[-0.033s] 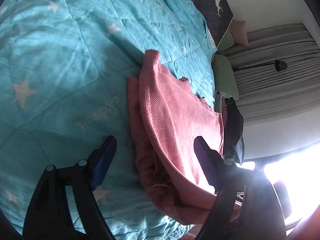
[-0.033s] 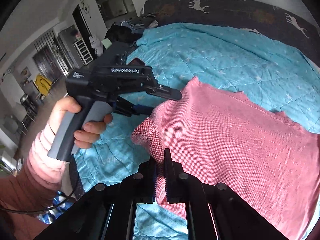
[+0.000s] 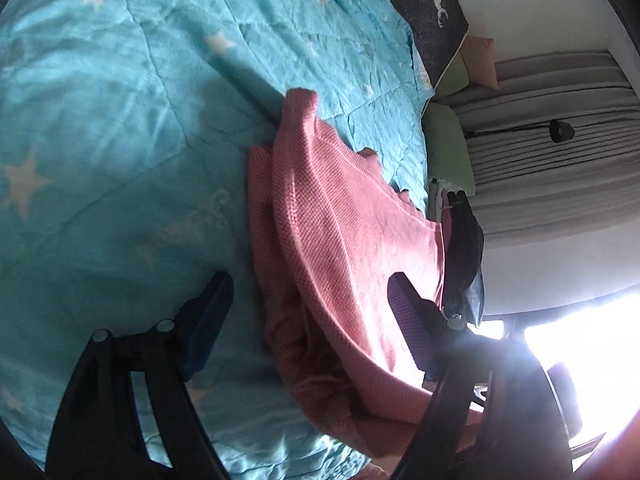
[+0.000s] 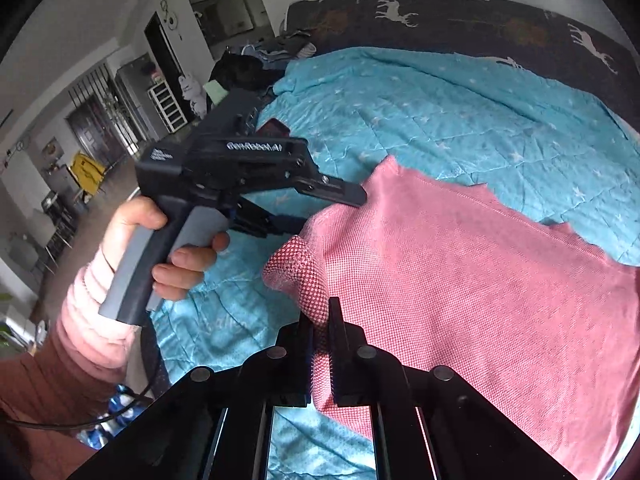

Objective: Fold small clothes

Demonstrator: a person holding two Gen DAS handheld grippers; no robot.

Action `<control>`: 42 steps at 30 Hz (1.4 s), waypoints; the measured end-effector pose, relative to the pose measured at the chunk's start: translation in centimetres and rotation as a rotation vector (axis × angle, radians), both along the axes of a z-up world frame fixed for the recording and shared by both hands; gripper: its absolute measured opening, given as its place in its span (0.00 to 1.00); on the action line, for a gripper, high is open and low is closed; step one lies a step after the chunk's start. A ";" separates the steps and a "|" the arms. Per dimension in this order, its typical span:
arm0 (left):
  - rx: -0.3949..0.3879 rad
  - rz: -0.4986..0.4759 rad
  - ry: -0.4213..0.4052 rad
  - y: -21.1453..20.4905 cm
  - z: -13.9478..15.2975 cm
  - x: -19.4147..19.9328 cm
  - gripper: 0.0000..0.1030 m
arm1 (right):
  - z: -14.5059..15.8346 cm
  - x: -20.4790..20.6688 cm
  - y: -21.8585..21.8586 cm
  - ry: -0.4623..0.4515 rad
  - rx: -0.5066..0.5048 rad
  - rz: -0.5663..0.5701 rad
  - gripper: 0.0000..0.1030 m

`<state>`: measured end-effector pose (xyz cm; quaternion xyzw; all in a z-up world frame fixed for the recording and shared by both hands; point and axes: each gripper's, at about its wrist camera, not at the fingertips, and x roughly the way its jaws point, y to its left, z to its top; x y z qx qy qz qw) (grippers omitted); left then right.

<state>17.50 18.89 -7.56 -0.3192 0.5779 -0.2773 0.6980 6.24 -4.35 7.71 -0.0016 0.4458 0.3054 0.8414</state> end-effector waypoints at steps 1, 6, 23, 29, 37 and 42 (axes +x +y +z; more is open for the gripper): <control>-0.003 -0.007 0.005 -0.4 -0.1 0.4 0.77 | 0.1 0.1 -0.2 -0.001 0.007 -0.007 0.04; 0.001 -0.004 -0.032 -1.6 0.3 1.6 0.29 | 0.4 0.2 -0.5 0.006 0.025 -0.016 0.04; 0.179 -0.131 -0.217 -12.8 11.4 2.8 0.12 | 2.8 -2.9 -6.7 -0.075 0.200 -0.138 0.04; 0.273 -0.294 -0.288 -24.4 14.0 1.1 0.12 | 3.5 -6.4 -14.5 -0.138 0.290 -0.291 0.04; 0.437 -0.440 -0.256 -36.0 9.4 -0.5 0.13 | -0.5 -9.4 -23.0 -0.063 0.315 -0.485 0.05; 0.482 -0.479 -0.208 -39.0 6.7 -0.7 0.27 | -5.0 -10.1 -26.0 0.064 0.327 -0.560 0.08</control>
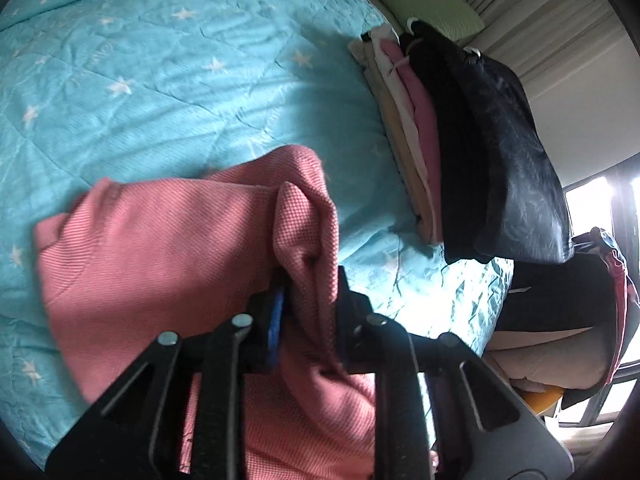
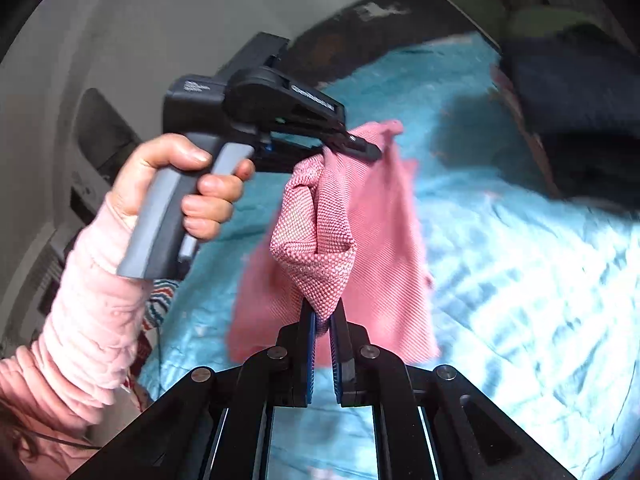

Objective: Fold small clothes

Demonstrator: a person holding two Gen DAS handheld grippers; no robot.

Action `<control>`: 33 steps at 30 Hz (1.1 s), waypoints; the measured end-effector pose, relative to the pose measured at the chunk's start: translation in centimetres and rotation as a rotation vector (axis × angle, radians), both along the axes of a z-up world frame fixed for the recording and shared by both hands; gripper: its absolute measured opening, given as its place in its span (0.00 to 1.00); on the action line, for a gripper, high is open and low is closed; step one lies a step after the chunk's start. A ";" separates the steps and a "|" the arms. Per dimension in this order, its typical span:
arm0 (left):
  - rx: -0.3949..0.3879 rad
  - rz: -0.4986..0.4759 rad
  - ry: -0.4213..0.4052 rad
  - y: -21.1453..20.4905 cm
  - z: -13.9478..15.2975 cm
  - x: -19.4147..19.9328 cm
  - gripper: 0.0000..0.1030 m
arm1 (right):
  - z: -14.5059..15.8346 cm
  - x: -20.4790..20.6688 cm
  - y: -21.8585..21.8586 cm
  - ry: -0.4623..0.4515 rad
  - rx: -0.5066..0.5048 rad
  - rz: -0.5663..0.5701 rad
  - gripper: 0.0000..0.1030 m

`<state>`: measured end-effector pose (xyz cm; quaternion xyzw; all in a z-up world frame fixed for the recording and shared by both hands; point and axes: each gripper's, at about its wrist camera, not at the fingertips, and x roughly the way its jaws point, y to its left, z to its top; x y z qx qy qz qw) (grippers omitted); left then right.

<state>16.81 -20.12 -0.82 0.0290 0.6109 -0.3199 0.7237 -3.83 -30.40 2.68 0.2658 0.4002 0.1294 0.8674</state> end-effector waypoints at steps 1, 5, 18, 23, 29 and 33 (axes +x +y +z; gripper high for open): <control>-0.003 -0.005 0.006 -0.2 0.0 -0.1 0.29 | -0.7 -0.1 -0.2 0.020 0.011 0.000 0.09; -0.051 -0.022 -0.004 -0.1 2.0 -0.6 0.41 | -3.1 -0.9 -0.7 0.082 0.016 0.008 0.14; -0.050 0.022 -0.300 11.5 5.2 -7.5 0.62 | 2.1 -0.7 -2.1 -0.060 -0.041 -0.027 0.35; -0.023 0.054 -0.301 14.2 1.8 -9.9 0.62 | 4.5 2.0 1.3 -0.147 -0.034 0.108 0.28; 0.020 0.093 -0.224 15.5 -4.0 -10.1 0.69 | 0.0 5.4 0.1 0.008 -0.128 -0.010 0.10; -0.040 0.086 -0.219 16.7 -4.2 -10.4 0.72 | -3.9 3.9 -2.8 0.067 -0.061 -0.061 0.00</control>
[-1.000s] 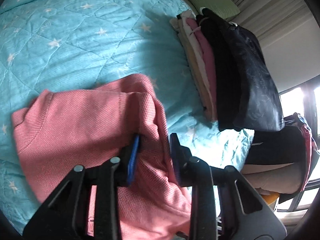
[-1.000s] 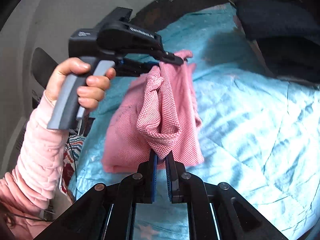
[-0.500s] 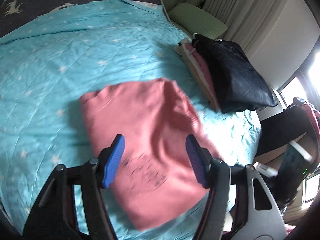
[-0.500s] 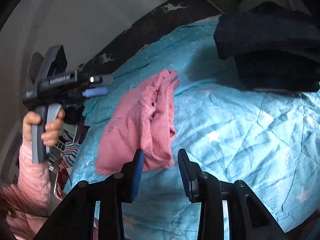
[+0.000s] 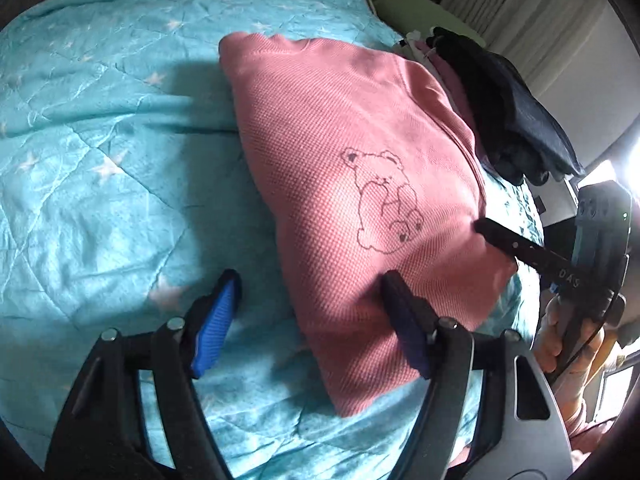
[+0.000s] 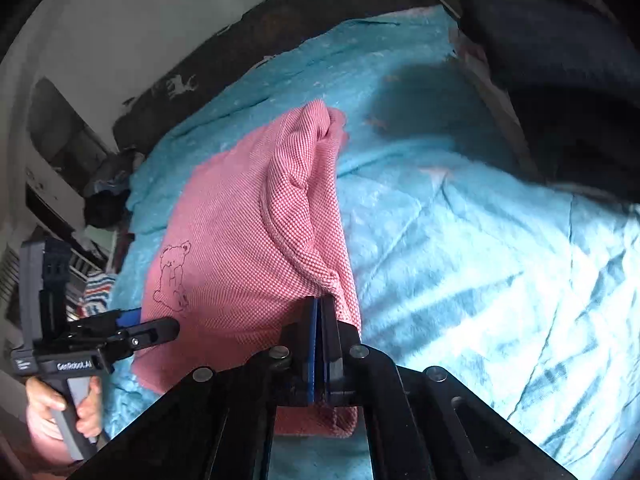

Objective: Fold small clothes

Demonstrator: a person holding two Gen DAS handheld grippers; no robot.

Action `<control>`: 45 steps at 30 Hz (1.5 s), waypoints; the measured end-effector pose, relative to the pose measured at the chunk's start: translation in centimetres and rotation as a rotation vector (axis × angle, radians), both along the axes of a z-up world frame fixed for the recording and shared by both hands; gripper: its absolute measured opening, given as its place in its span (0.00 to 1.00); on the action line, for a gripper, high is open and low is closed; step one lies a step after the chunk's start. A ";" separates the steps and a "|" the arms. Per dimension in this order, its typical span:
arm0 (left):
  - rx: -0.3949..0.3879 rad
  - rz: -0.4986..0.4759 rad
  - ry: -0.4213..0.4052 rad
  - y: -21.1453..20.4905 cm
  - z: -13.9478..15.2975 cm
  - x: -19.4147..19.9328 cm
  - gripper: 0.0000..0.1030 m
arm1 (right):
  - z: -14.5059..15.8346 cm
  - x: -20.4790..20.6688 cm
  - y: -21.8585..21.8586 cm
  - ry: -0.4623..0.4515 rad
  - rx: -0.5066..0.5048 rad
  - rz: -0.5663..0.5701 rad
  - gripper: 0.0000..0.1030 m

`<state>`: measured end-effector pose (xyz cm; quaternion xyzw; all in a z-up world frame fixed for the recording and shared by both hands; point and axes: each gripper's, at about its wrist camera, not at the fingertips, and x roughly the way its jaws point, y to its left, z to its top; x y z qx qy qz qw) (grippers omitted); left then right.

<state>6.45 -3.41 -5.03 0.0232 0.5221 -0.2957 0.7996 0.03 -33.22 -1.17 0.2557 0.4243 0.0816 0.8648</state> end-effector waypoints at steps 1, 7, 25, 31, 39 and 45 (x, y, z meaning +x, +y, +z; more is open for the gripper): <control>0.004 -0.003 -0.004 0.0 0.1 -0.1 0.72 | 0.4 -0.4 0.0 -0.006 -0.019 0.003 0.01; -0.025 -0.015 0.008 0.5 0.6 -0.8 0.72 | 3.7 -2.1 0.3 -0.060 -0.142 -0.012 0.33; -0.075 -0.019 -0.022 -0.2 1.8 0.5 0.77 | 1.9 3.0 -0.6 -0.022 0.078 0.120 0.71; -0.058 -0.030 -0.018 -1.4 1.4 1.6 0.77 | 1.6 5.0 -0.5 0.002 0.091 0.168 0.72; -0.091 -0.039 0.038 -1.7 0.4 3.9 0.79 | 0.2 7.8 -0.6 0.044 0.158 0.182 0.72; -0.158 -0.030 0.074 -1.5 0.3 6.7 0.79 | 0.1 10.1 -0.3 0.055 0.187 0.206 0.72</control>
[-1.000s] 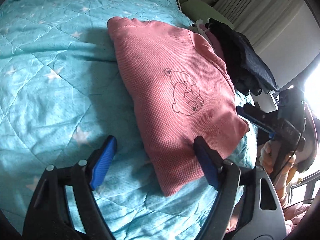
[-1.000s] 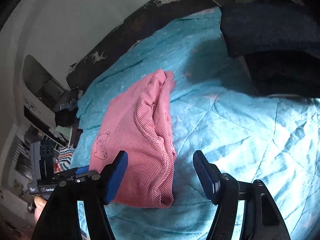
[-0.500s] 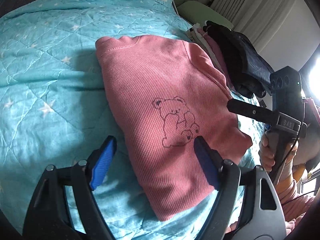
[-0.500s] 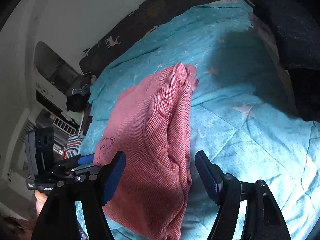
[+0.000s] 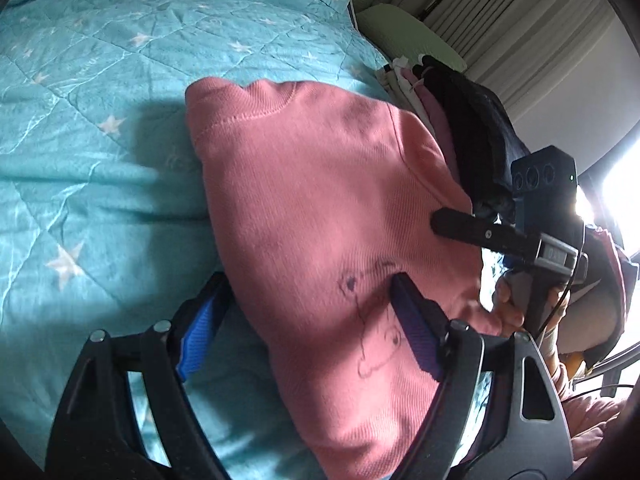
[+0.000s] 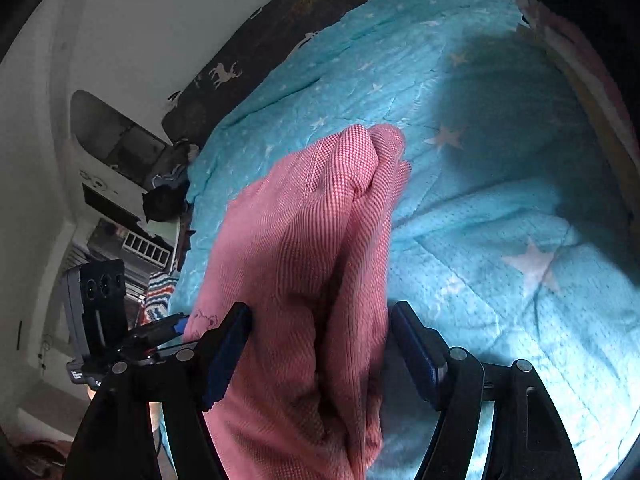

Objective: Fold small clothes

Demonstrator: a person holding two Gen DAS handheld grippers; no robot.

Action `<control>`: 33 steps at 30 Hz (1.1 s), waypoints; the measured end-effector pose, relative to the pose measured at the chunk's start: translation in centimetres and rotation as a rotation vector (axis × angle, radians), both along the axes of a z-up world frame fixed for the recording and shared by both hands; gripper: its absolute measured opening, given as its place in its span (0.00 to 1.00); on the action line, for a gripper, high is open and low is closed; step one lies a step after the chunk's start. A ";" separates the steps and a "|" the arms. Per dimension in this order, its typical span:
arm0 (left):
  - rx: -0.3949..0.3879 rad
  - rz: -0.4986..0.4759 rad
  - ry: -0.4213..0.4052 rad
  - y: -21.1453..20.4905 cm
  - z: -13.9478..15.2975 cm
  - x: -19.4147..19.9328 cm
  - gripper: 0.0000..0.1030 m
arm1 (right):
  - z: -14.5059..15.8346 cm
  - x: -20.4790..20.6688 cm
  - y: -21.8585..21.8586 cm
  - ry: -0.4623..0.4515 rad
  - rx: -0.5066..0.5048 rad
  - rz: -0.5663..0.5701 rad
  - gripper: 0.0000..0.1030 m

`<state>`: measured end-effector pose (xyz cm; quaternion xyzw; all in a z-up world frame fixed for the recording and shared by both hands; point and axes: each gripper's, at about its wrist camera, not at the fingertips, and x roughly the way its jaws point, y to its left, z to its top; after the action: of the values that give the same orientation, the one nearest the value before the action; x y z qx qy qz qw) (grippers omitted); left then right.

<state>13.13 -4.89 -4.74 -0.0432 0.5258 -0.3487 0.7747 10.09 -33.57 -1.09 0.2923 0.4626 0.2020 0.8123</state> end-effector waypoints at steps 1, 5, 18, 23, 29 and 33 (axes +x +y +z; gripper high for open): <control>-0.005 0.001 0.005 -0.1 -0.1 0.4 0.79 | 0.1 0.5 0.1 -0.001 -0.002 0.006 0.72; -0.034 -0.002 0.026 -0.1 -0.5 1.6 0.79 | 0.0 1.5 0.6 0.001 -0.004 0.030 0.72; -0.097 -0.009 0.044 -0.1 -1.3 3.9 0.66 | -0.5 3.1 0.8 -0.031 -0.004 0.062 0.69; -0.104 0.029 0.024 0.0 -0.6 3.8 0.41 | -1.0 3.3 -0.1 0.004 0.062 0.009 0.34; -0.097 0.017 -0.107 -0.6 3.3 1.6 0.27 | 1.6 1.0 -0.1 -0.080 0.050 -0.024 0.22; -0.095 -0.001 -0.188 -1.1 5.9 -0.1 0.26 | 5.0 -1.2 0.0 -0.188 0.026 -0.027 0.21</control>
<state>13.06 -5.95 1.16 -0.0466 0.4335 -0.3762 0.8175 8.91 -33.55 3.91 0.2888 0.3775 0.2236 0.8509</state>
